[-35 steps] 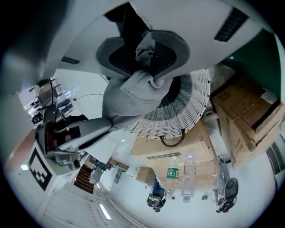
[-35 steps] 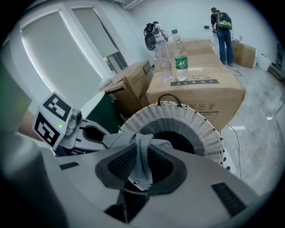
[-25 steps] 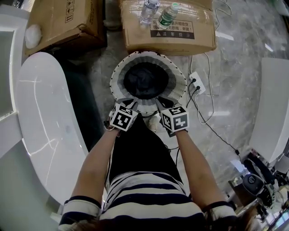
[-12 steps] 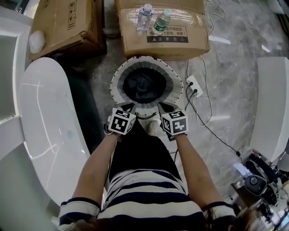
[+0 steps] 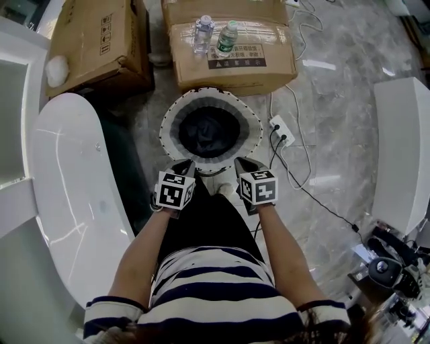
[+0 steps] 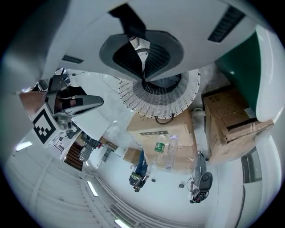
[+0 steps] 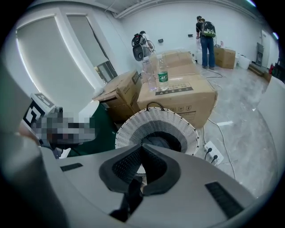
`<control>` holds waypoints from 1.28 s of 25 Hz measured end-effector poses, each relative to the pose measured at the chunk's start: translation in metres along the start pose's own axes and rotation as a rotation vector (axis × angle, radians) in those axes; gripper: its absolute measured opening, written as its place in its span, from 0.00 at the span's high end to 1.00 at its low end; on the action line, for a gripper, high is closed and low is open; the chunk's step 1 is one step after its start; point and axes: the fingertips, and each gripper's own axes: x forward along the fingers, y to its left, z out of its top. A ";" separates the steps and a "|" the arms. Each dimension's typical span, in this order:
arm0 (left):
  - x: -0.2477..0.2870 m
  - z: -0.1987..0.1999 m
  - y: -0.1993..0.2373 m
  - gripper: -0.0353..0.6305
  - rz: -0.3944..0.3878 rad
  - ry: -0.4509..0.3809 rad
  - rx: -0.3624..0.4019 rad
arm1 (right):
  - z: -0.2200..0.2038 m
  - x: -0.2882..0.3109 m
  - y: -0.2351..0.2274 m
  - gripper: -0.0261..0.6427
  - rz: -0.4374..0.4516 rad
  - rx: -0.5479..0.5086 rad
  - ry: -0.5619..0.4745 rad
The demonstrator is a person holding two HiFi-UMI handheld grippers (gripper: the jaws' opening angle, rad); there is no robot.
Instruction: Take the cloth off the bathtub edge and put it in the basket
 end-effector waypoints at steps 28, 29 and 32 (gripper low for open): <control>-0.039 -0.007 -0.022 0.90 0.037 -0.089 -0.195 | -0.014 -0.037 0.012 0.92 0.033 -0.004 -0.033; -0.039 -0.008 -0.022 0.90 0.035 -0.089 -0.196 | -0.015 -0.037 0.013 0.92 0.035 -0.005 -0.030; -0.039 -0.009 -0.021 0.90 0.024 -0.081 -0.203 | -0.016 -0.036 0.018 0.92 0.038 -0.008 -0.020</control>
